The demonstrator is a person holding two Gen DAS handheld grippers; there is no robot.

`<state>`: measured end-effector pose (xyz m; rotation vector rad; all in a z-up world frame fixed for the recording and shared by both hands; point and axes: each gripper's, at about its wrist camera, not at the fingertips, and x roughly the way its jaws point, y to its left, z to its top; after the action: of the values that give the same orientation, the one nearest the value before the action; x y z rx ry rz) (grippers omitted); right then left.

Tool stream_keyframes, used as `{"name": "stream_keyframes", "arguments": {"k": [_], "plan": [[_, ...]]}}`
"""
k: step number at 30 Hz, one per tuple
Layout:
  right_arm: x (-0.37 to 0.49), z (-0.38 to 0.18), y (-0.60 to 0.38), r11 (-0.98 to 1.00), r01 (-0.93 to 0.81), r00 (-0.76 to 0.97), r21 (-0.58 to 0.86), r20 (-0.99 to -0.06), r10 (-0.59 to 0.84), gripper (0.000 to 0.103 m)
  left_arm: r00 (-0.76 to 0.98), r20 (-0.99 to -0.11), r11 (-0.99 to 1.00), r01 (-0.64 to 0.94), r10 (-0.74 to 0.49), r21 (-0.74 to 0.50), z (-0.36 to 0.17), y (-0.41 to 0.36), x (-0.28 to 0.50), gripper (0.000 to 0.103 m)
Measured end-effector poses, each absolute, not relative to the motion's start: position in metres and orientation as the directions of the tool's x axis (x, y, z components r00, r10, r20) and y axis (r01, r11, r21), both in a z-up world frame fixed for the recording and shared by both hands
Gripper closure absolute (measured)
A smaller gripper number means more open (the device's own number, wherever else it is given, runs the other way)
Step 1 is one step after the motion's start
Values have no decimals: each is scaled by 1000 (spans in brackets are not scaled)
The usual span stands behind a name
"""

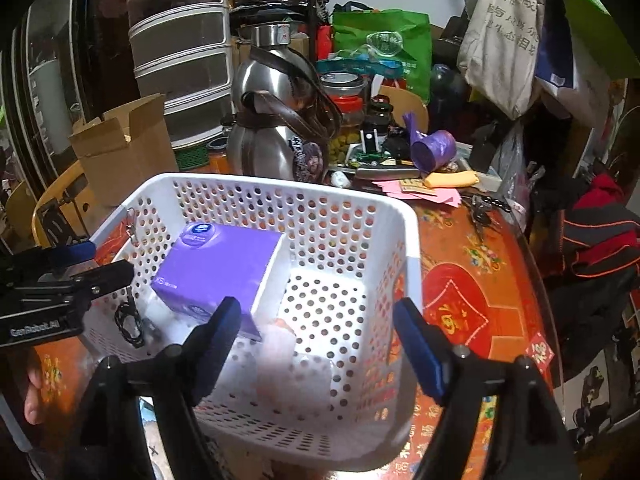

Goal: Organize soft objects
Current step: 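Move both grippers back toward the black gloves and plush toy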

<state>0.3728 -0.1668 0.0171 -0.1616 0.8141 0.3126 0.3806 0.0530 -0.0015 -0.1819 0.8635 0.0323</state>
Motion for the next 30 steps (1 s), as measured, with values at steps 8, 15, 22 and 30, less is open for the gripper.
{"name": "stream_keyframes", "arguments": {"k": [8,15,22,30], "plan": [[363,20,-173,942,-336,653,5,-719,237,25,668,-743,984,-98,-47,-151,5,56,365,25],[344,25,-181,940,-341,669,20,-697,258,25,686,-726,985,-92,-45,-148,10,57,342,25],[312,28,-197,938,-341,683,58,-670,290,25,701,-712,985,-81,-51,-151,14,56,308,25],[221,4,-236,934,-341,698,109,-636,329,25,669,-729,972,-42,-143,-229,-7,62,225,25]]}}
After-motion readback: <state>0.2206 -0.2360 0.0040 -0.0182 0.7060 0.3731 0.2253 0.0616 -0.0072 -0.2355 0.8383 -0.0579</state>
